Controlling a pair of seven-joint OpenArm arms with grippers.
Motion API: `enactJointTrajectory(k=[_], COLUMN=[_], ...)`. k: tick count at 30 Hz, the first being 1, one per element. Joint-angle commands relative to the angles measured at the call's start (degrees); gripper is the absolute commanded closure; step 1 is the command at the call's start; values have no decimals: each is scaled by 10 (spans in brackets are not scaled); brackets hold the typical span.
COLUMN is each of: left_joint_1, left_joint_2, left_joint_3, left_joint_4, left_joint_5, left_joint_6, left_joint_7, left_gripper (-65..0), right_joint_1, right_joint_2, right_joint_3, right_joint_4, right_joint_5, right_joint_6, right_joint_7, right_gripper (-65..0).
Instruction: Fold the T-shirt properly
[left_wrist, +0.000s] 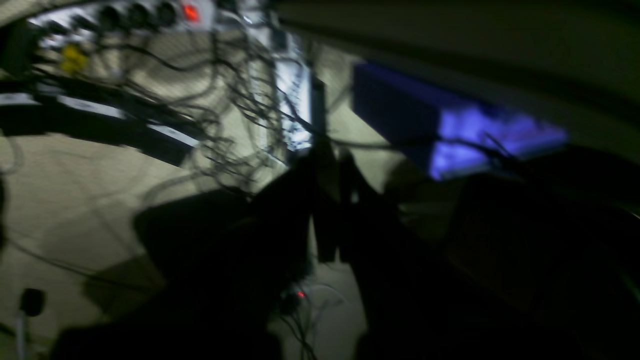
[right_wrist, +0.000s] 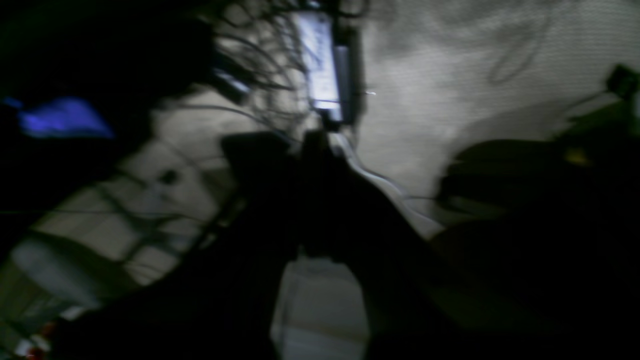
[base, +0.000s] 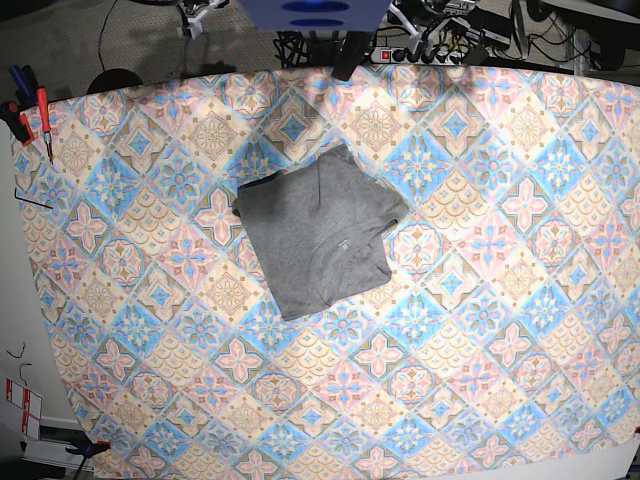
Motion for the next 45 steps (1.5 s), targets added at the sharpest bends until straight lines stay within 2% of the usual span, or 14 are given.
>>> enactJointTrajectory(k=[1,4,7,12,16,20,26,30,36,45], left_joint_1=[7,6,6,6,6,6,8,7,-13,-30], left_joint_2=[-1,-1,0,0,9,12,26,26,20,19], left_joint_3=[0,0,0,0,0,0,0,0,0,0], left_joint_4=[-1,-1,-1,-1,-1,-2,-2,-2,-2,-2], left_joint_5=[1,2,2,24,32,29,28,30,31,31], left_joint_6=[1,22,71,121,170,173,173,173,173,173], left_joint_7=[-1,-1,-1,-1,-1,-4,-2,-1,-1,-1], left_gripper=[0,0,0,0,0,0,0,0,0,0], right_joint_1=[-6,1,16,17,17,17,17,17,17,17], right_joint_2=[2,1,0,4,10,9,6,-19,-37,-38], right_joint_3=[-8,-14,-15,-15,-26,-48,-48,-48,-48,-50], right_joint_4=[-10,-21,-21,-21,-21,-21,-21,-21,-21,-21], right_joint_5=[0,1,0,0,-6,-12,8,25,31,31], right_joint_6=[8,7,6,2,-68,-73,-74,-74,-74,-74], right_joint_7=[4,6,6,7,10,49,50,50,51,49], right_gripper=[-18,-18,-18,-18,-18,-18,-18,-18,-18,-18])
